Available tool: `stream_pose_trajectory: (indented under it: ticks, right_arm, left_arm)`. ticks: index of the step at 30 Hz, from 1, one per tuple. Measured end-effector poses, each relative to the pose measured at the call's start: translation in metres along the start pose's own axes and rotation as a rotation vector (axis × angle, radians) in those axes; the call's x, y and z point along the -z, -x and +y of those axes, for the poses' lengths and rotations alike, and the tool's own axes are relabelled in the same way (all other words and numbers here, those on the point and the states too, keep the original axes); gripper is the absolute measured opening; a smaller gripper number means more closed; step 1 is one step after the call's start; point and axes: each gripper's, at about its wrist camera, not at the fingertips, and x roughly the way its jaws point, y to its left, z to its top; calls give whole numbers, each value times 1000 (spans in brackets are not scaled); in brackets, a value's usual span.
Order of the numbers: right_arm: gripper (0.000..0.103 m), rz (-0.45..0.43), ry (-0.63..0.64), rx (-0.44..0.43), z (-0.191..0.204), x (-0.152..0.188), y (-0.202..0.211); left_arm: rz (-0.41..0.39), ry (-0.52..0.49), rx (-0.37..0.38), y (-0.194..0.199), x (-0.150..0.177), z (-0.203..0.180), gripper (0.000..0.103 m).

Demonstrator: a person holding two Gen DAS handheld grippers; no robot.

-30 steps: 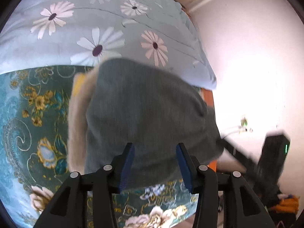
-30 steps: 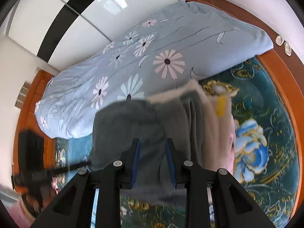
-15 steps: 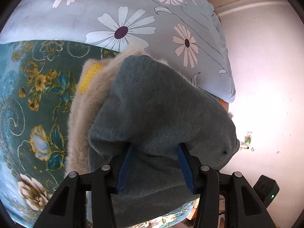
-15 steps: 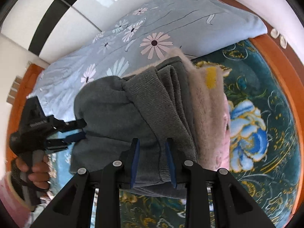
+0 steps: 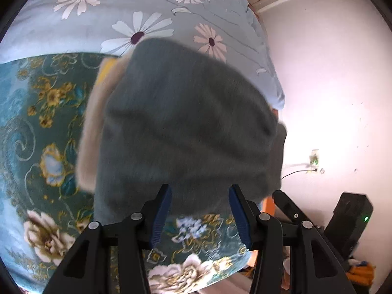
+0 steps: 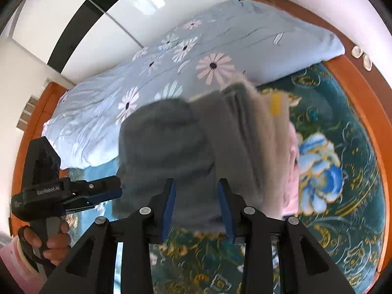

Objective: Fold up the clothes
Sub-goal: 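Open both grippers and withdraw them from the stacked sweatshirt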

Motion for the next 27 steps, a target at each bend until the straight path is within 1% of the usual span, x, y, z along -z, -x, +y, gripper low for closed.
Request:
stream_pose_trajectory:
  ticks: [3,5,8,9,10,12,13,14,15,16,18,19,20,21,22,23,27]
  right_arm:
    - [37,47,-30,-1,0,18,-8]
    - [37,92,-36,14,2,31,-16]
    - [37,159,-46,37,4,50,-29]
    - [42,181,-49,45,5,56,-33]
    - [50,204,-52,53,5,63,-38]
    - [51,215,-42,66,9,69,-39]
    - [55,214,-33,72,11,71,-39]
    - [61,208,-25,79,14,72,-37]
    - [73,199,-16,86,16,72,-36]
    - [78,189,-8,94,18,72,-35]
    - [80,174,-7,96,19,70,-33]
    - [88,170,-11,94,19,70,-33]
    - [92,164,-14,95,20,71,-32]
    - [97,158,-14,99,20,71,-31]
    - [98,153,-11,102,21,71,-30]
    - [98,149,-8,105,22,72,-30]
    - [103,141,13,119,27,74,-32]
  left_arm:
    - [21,-40,-56,-2,23,-1,53]
    - [41,-73,-104,-7,39,-1,53]
    - [63,-97,-149,-10,57,0,53]
    - [64,-107,-162,-10,65,0,55]
    - [60,-123,-175,-8,73,0,58]
    - [44,-149,-198,-5,82,-2,61]
    - [36,-159,-208,-4,85,-2,63]
    - [26,-167,-217,-2,87,-3,65]
    - [18,-169,-223,1,89,-2,70]
    - [11,-170,-227,4,92,-1,75]
    - [-6,-168,-233,10,94,0,80]
    - [-14,-168,-237,13,94,0,85]
    - [-21,-169,-242,15,95,1,88]
    - [-28,-169,-246,18,96,2,93]
    - [-37,-170,-250,21,96,3,99]
    - [-49,-171,-254,24,96,4,102]
    - [-92,-182,-273,35,100,5,103]
